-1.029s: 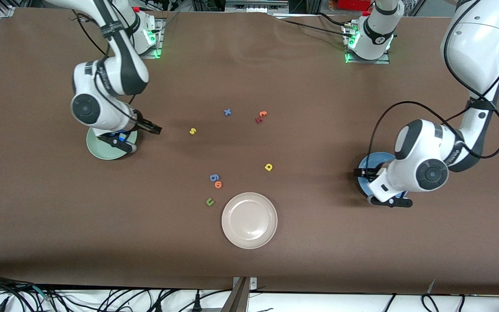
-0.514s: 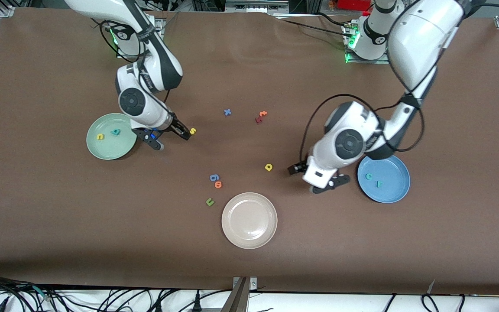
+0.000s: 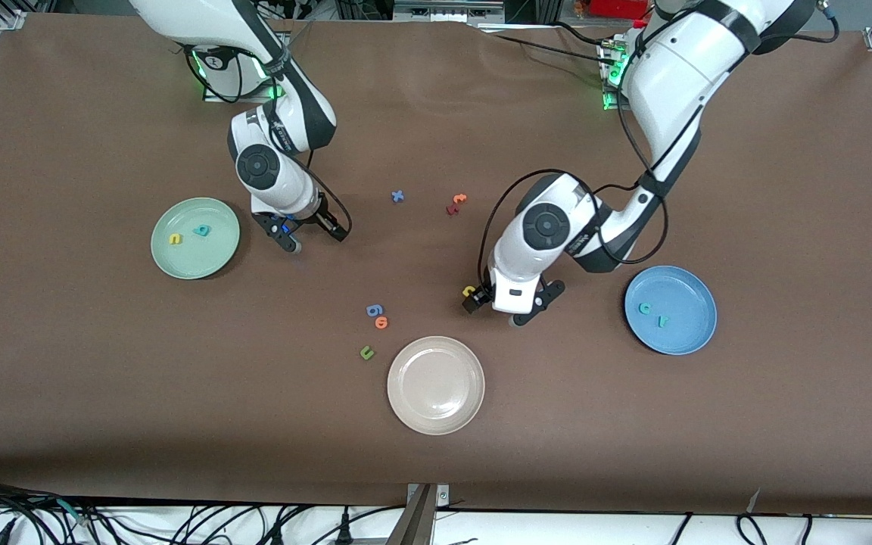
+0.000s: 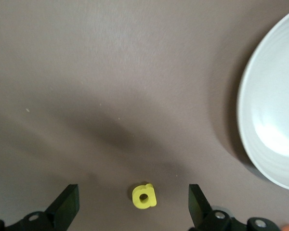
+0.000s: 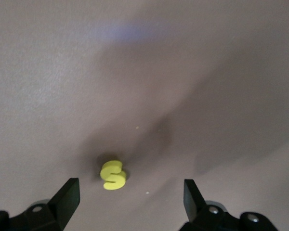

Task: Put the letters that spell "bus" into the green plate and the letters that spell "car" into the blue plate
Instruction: 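Move the right and left grippers to the yellow s and yellow a, grasp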

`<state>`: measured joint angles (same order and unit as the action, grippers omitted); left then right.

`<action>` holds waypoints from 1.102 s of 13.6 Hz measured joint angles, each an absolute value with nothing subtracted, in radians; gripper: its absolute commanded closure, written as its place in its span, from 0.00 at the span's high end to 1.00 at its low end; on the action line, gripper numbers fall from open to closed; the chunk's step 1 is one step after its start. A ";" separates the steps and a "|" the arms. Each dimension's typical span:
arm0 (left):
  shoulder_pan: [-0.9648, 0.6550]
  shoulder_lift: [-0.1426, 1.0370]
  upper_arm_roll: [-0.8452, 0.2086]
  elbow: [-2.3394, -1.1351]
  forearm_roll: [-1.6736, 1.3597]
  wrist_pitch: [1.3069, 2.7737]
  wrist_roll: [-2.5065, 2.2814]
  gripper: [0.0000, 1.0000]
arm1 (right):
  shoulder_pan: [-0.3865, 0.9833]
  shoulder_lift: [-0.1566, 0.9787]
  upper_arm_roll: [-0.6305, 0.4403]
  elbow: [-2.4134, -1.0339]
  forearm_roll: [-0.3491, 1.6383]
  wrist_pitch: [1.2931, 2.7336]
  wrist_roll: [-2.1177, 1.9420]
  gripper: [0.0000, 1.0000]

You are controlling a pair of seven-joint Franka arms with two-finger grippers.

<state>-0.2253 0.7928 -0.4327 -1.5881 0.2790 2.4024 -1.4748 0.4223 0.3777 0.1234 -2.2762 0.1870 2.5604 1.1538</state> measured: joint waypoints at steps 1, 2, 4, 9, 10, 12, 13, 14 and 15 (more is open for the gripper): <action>-0.240 0.809 -0.431 -1.588 0.315 2.412 -1.529 1.00 | 0.422 0.386 0.133 -2.276 0.188 2.579 1.166 0.94; -0.253 0.823 -0.430 -1.588 0.339 2.417 -1.568 1.00 | 0.422 0.392 0.139 -2.276 0.188 2.591 1.172 0.91; -0.271 0.838 -0.427 -1.587 0.352 2.421 -1.603 1.00 | 0.422 0.400 0.140 -2.276 0.189 2.605 1.174 0.85; -0.358 0.841 -0.346 -1.582 0.352 2.421 -1.652 0.95 | 0.421 0.402 0.140 -2.276 0.189 2.612 1.166 0.78; -0.367 0.842 -0.340 -1.582 0.352 2.421 -1.657 0.93 | 0.421 0.402 0.140 -2.276 0.189 2.613 1.164 0.78; -0.370 0.844 -0.338 -1.580 0.352 2.421 -1.661 0.89 | 0.421 0.402 0.140 -2.276 0.189 2.616 1.162 0.78; -0.370 0.844 -0.337 -1.580 0.352 2.421 -1.662 0.85 | 0.421 0.402 0.140 -2.276 0.189 2.621 1.158 0.78; -0.370 0.844 -0.337 -1.578 0.352 2.419 -1.662 0.82 | 0.421 0.402 0.140 -2.276 0.189 2.625 1.151 0.78; -0.370 0.844 -0.337 -1.578 0.352 2.418 -1.663 0.78 | 0.421 0.402 0.140 -2.276 0.189 2.627 1.142 0.78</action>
